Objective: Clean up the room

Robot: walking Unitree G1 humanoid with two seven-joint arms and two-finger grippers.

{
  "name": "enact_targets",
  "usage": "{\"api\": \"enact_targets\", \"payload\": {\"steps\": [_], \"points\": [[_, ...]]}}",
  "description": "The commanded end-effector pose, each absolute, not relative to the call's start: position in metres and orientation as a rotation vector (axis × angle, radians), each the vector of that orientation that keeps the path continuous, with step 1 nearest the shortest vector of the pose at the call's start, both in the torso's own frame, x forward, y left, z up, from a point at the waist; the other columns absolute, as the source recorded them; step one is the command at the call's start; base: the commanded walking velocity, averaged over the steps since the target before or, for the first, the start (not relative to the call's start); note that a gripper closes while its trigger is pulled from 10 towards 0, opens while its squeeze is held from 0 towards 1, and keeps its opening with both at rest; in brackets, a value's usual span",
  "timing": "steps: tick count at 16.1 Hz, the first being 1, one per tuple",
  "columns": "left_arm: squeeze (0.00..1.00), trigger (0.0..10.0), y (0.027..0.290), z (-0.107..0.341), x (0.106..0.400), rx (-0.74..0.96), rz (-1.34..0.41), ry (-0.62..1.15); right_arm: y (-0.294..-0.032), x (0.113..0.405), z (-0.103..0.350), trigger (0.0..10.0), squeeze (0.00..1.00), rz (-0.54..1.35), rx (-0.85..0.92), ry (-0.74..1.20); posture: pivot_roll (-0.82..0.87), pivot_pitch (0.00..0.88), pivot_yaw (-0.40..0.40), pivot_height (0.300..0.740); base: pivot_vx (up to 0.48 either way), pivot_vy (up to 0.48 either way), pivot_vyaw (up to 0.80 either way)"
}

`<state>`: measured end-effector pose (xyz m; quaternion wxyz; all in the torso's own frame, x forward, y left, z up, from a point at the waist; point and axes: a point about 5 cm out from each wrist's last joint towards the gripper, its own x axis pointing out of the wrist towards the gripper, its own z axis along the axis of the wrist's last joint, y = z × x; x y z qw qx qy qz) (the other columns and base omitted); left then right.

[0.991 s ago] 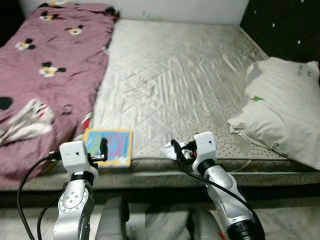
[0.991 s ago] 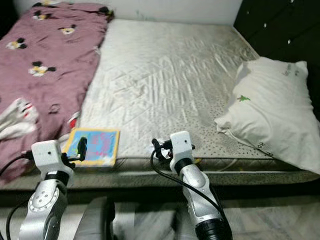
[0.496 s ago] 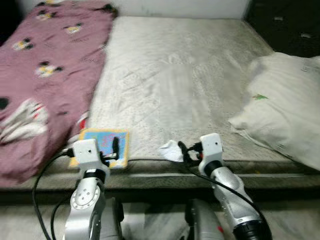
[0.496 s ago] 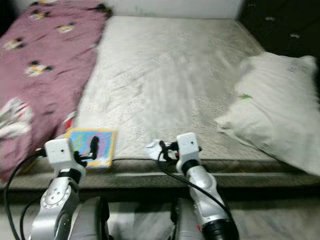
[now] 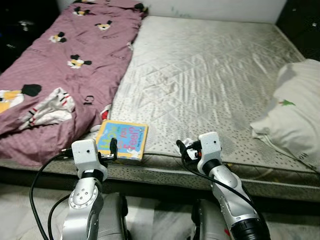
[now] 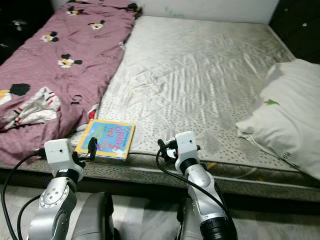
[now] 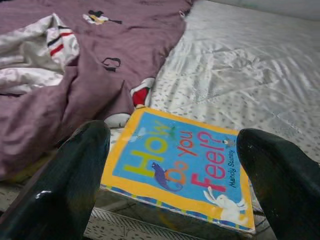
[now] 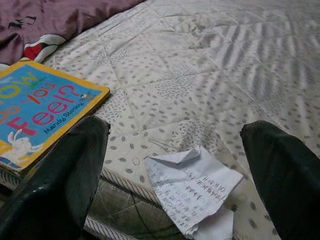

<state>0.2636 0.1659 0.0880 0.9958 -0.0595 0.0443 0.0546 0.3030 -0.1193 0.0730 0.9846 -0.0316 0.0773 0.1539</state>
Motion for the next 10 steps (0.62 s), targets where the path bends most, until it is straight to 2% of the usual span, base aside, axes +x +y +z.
{"api": "enact_targets", "payload": {"steps": [1, 4, 10], "points": [[0.00, 10.0, 0.1663, 0.0840, 0.2636, -0.111, 0.114, 0.114, -0.1197, 0.3023, 0.0684, 10.0, 0.00, 0.311, -0.052, 0.183, 0.03, 0.083, -0.022, 0.556, 0.000, 0.000, 0.00], [0.00, 10.0, 0.1695, 0.0846, 0.2624, -0.100, 0.125, 0.114, -0.1198, 0.3028, 0.0694, 10.0, 0.00, 0.304, -0.050, 0.181, 0.04, 0.086, -0.021, 0.521, 0.000, 0.000, 0.00], [0.00, 10.0, 0.1743, 0.0894, 0.2537, -0.076, 0.096, 0.090, -0.1199, 0.3106, 0.0634, 10.0, 0.00, 0.253, -0.042, 0.255, 0.07, 0.094, -0.019, 0.521, 0.000, 0.000, 0.00]]}}
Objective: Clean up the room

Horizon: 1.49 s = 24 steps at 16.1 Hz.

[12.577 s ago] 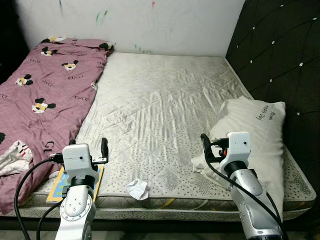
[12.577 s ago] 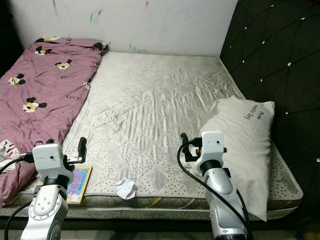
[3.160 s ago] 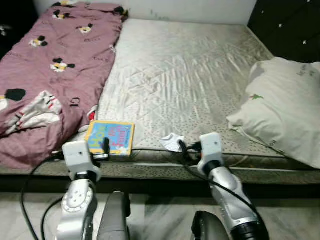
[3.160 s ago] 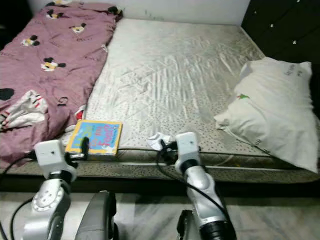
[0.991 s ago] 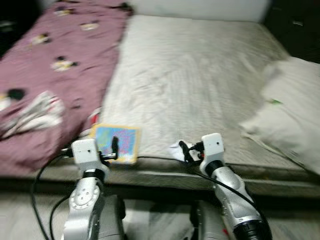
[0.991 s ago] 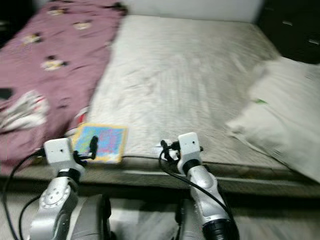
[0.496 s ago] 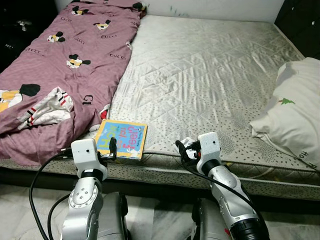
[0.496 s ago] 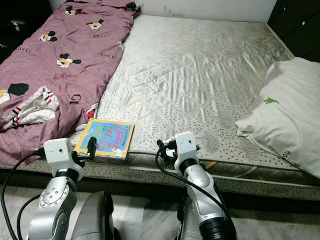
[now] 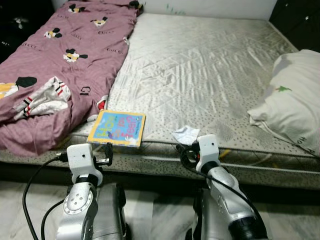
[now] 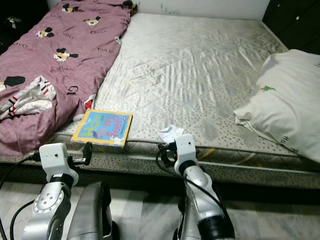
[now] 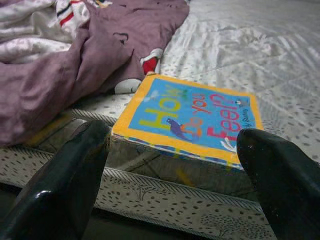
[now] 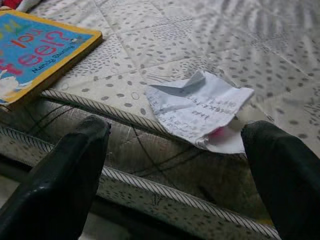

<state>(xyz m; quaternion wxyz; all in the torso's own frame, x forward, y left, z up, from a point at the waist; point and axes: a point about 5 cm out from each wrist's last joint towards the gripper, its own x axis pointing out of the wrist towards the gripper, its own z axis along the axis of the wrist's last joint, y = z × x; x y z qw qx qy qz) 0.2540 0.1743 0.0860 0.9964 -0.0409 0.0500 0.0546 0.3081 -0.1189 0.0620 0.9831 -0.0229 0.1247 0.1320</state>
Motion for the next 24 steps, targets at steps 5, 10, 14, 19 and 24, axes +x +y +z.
{"api": "enact_targets", "payload": {"steps": [5, 10, 14, 19, 24], "points": [[0.00, 10.0, 0.171, 0.094, 0.239, -0.067, 0.015, 0.100, -0.100, 0.326, 0.066, 10.0, 0.00, 0.240, -0.020, 0.320, 0.14, 0.126, -0.029, 0.521, 0.000, 0.000, 0.00], [0.00, 10.0, 0.169, 0.099, 0.215, -0.057, -0.045, 0.130, -0.083, 0.336, 0.068, 10.0, 0.00, 0.205, 0.123, 0.388, 0.19, 0.177, -0.011, 0.521, 0.000, 0.000, 0.00], [0.00, 10.0, 0.169, 0.107, 0.212, -0.043, -0.072, 0.137, -0.098, 0.350, 0.082, 10.0, 0.00, 0.110, 0.140, 0.328, 0.21, 0.194, 0.013, 0.521, 0.000, 0.000, 0.00], [0.00, 10.0, 0.168, 0.108, 0.212, -0.037, -0.079, 0.150, -0.109, 0.352, 0.083, 10.0, 0.00, 0.071, 0.139, 0.308, 0.21, 0.191, 0.021, 0.521, 0.000, 0.000, 0.00], [0.00, 10.0, 0.164, 0.109, 0.220, -0.042, -0.092, 0.144, -0.103, 0.352, 0.083, 2.8, 0.00, 0.068, 0.169, 0.304, 0.19, 0.176, 0.027, 0.521, 0.000, 0.000, 0.00]]}}
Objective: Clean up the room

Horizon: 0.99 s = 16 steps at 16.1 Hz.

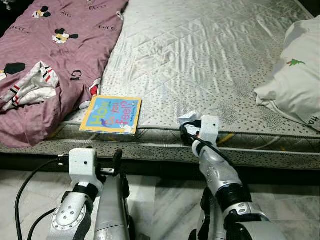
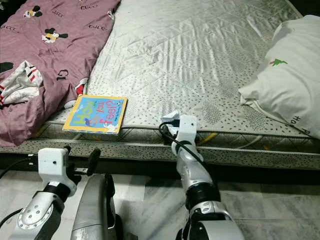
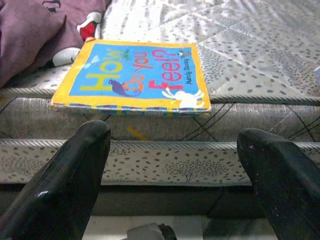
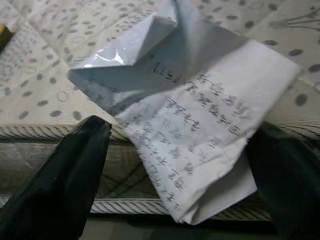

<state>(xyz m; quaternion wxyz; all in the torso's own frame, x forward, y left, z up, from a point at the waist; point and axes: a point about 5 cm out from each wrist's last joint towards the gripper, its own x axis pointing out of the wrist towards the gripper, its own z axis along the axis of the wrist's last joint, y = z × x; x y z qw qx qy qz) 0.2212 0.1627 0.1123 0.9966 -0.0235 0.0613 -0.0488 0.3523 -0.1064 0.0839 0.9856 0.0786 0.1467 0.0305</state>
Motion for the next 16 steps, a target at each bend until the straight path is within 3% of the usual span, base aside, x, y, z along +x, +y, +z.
{"api": "enact_targets", "payload": {"steps": [1, 16], "points": [[0.00, 10.0, 0.1646, 0.1091, 0.2208, -0.041, -0.090, 0.143, -0.1011, 0.3525, 0.0836, 0.0, 0.00, 0.077, 0.180, 0.299, 0.19, 0.174, 0.027, 0.521, 0.000, 0.000, 0.00], [0.00, 10.0, 0.1660, 0.1097, 0.2264, -0.026, -0.066, 0.135, -0.0989, 0.3546, 0.0823, 0.0, 0.00, 0.062, 0.195, 0.304, 0.19, 0.172, 0.021, 0.521, 0.000, 0.000, 0.00]]}}
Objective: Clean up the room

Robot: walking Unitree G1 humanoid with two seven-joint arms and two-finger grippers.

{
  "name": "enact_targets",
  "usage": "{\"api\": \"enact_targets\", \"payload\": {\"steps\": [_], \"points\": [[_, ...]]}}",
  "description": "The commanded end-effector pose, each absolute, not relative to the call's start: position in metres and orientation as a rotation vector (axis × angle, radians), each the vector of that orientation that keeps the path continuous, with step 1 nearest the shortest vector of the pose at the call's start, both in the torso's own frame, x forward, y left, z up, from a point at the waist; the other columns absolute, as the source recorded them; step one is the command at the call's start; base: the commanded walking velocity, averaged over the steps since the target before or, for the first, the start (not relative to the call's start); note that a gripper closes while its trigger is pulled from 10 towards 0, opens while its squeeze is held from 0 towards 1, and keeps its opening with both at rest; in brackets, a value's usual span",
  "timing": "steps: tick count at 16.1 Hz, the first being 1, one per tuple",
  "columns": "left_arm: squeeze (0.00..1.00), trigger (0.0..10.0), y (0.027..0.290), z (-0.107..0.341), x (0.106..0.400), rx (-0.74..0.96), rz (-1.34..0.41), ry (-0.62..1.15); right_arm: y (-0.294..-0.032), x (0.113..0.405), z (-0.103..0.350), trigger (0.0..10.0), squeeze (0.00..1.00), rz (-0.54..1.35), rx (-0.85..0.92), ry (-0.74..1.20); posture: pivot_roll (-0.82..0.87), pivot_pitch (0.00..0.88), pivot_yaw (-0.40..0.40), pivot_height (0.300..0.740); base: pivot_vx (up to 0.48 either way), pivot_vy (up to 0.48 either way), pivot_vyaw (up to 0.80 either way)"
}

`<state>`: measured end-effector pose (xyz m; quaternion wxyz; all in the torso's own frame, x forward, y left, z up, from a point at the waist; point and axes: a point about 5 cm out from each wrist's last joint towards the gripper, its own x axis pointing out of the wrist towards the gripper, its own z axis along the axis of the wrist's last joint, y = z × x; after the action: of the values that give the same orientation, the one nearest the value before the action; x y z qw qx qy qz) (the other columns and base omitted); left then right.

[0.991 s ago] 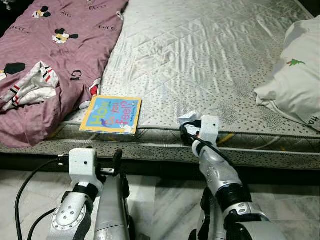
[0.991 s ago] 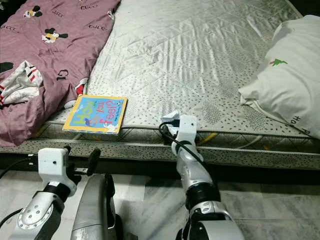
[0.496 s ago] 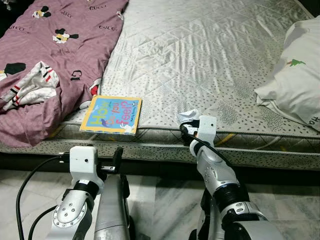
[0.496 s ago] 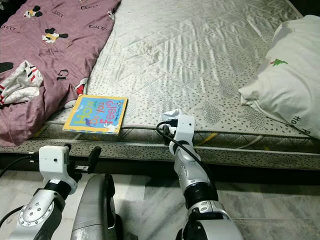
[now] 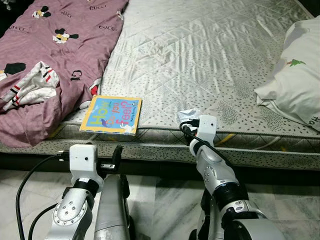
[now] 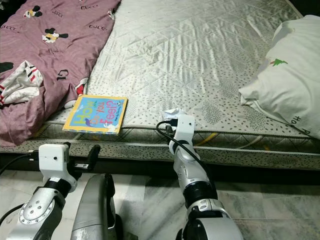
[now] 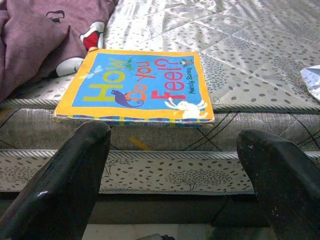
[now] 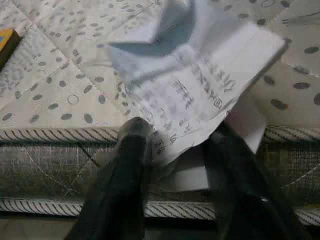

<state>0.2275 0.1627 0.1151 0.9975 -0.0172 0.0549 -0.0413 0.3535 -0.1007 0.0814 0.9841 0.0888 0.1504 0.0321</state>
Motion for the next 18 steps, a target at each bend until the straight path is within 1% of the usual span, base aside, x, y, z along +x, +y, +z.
{"api": "enact_targets", "payload": {"steps": [1, 13, 18], "points": [[0.00, 10.0, 0.166, 0.110, 0.227, -0.025, -0.065, 0.134, -0.099, 0.355, 0.082, 0.0, 0.00, 0.061, 0.197, 0.304, 0.19, 0.170, 0.021, 0.521, 0.000, 0.000, 0.00], [0.00, 10.0, 0.166, 0.111, 0.235, -0.015, -0.061, 0.117, -0.100, 0.358, 0.084, 0.0, 0.00, 0.051, 0.218, 0.297, 0.19, 0.140, 0.022, 0.521, 0.000, 0.000, 0.00], [0.00, 10.0, 0.161, 0.116, 0.257, -0.024, -0.064, 0.066, -0.111, 0.367, 0.098, 0.0, 0.00, 0.056, 0.208, 0.232, 0.15, 0.065, 0.013, 0.521, 0.000, 0.000, 0.00]]}}
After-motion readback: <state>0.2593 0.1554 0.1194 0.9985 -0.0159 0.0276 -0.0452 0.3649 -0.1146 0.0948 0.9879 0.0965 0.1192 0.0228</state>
